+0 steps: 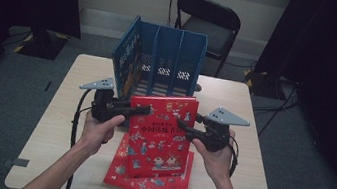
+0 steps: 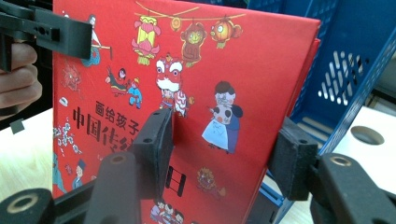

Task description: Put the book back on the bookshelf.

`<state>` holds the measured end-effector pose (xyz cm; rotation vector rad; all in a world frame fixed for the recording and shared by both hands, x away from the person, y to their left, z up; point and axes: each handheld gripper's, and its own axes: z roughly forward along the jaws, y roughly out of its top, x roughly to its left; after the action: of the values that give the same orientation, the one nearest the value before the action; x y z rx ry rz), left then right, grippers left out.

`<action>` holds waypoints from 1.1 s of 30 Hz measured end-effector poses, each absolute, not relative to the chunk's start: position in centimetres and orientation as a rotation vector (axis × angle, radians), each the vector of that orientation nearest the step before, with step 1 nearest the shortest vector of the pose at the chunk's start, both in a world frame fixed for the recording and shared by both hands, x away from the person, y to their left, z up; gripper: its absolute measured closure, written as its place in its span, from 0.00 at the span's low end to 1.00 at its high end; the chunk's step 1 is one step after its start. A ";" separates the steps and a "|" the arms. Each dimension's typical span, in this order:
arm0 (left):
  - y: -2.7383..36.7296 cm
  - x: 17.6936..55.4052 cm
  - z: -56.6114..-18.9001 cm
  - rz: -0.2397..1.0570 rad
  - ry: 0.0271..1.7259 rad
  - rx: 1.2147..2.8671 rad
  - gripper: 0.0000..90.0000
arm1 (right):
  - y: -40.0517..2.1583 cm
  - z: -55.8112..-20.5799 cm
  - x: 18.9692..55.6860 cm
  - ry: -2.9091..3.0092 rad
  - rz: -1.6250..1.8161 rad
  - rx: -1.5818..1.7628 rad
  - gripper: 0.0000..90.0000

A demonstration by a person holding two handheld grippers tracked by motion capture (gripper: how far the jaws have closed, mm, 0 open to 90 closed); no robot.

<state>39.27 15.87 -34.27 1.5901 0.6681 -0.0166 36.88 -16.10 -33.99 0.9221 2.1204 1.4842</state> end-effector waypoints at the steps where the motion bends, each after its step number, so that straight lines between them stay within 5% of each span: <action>1: 15.9 38.9 -34.3 -0.006 0.659 1.598 0.80 | -16.1 -34.0 36.9 2.120 1.484 0.922 0.51; 15: 16.5 36.1 -35.3 -0.023 0.600 1.608 0.85 | -16.8 -34.3 34.9 2.136 1.543 0.835 0.56; 28: 16.5 35.8 -35.2 -0.024 0.592 1.618 0.88 | -18.5 -37.2 36.7 2.266 1.549 0.926 0.40; 31: 16.5 35.8 -35.3 -0.021 0.601 1.613 0.88 | -18.1 -37.6 36.8 2.322 1.583 0.886 0.54; 33: 16.6 36.0 -35.3 -0.023 0.601 1.605 0.88 | -17.7 -37.3 36.6 2.314 1.541 0.883 0.54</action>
<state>36.01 16.59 -35.34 1.6052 0.6011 -0.0225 36.56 -17.66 -37.29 0.8828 2.3141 1.5413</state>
